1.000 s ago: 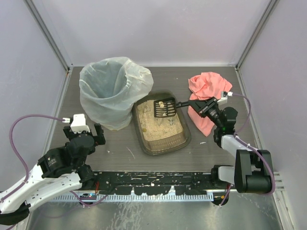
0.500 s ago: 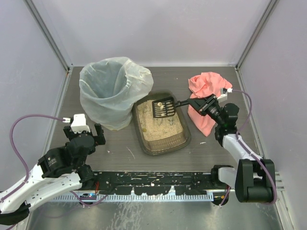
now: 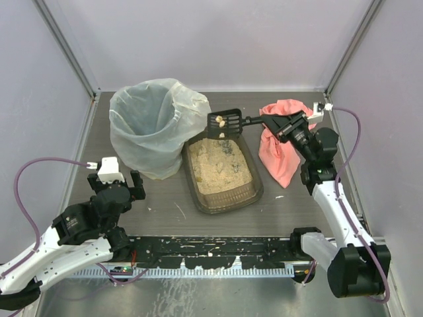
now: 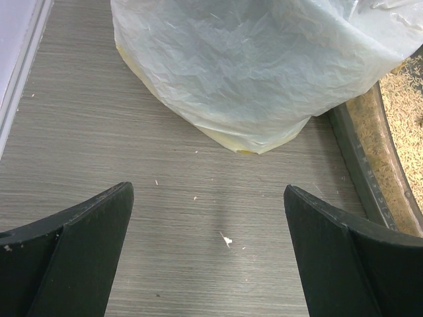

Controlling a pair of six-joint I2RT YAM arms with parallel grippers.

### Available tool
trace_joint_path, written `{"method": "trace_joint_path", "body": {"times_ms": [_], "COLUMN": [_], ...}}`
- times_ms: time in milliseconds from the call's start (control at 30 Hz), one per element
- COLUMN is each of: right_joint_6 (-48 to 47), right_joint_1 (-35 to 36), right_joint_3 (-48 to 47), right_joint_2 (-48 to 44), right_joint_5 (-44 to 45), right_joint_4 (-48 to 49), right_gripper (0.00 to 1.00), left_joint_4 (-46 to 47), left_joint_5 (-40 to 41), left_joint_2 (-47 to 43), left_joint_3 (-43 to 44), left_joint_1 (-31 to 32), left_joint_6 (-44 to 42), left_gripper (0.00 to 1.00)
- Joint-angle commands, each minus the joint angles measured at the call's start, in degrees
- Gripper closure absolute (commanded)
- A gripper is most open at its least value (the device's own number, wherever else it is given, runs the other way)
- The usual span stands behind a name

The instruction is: Clean the litter box

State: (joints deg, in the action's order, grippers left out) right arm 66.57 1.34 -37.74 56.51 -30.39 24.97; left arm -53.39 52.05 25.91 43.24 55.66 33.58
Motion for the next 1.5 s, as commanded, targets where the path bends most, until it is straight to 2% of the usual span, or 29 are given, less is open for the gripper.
{"method": "trace_joint_path", "body": {"times_ms": [0,200,467,700,900,1067,1233,1467], "right_joint_6": [-0.62,-2.89,-10.92,-22.59,-34.46,-46.84,-57.85,-69.90], "right_joint_1": [5.73,15.55,27.98,32.67,33.95,35.64,37.16,39.21], "right_joint_3": [-9.38,-19.62,-34.87,-41.31,-44.51,-46.08,-50.22,-57.28], "right_joint_2": [0.04,7.18,23.21,32.19,35.72,37.03,38.45,40.25], "right_joint_5": [8.03,17.80,22.88,24.84,21.64,15.22,8.62,8.14], "right_joint_4": [-2.74,-2.26,0.68,6.58,9.29,11.61,8.25,1.92], "right_gripper": [0.99,0.99,0.99,0.99,0.99,0.99,0.99,0.99], "left_joint_4": [2.69,2.53,1.50,-0.17,-0.64,-0.72,-0.74,-0.61], "left_joint_5": [0.33,0.71,1.22,3.10,3.57,3.59,3.43,3.37], "left_joint_2": [0.41,-0.62,-1.82,-2.21,-2.61,-1.93,-1.40,-2.13], "left_joint_3": [0.27,0.07,0.08,0.44,0.50,0.69,0.79,0.61], "left_joint_1": [0.17,0.16,0.20,0.17,0.15,0.17,0.18,0.20], "left_joint_6": [-0.27,-0.12,0.93,2.88,3.36,3.53,3.42,3.28], "left_gripper": [0.02,0.02,0.02,0.02,0.02,0.02,0.02,0.02]}}
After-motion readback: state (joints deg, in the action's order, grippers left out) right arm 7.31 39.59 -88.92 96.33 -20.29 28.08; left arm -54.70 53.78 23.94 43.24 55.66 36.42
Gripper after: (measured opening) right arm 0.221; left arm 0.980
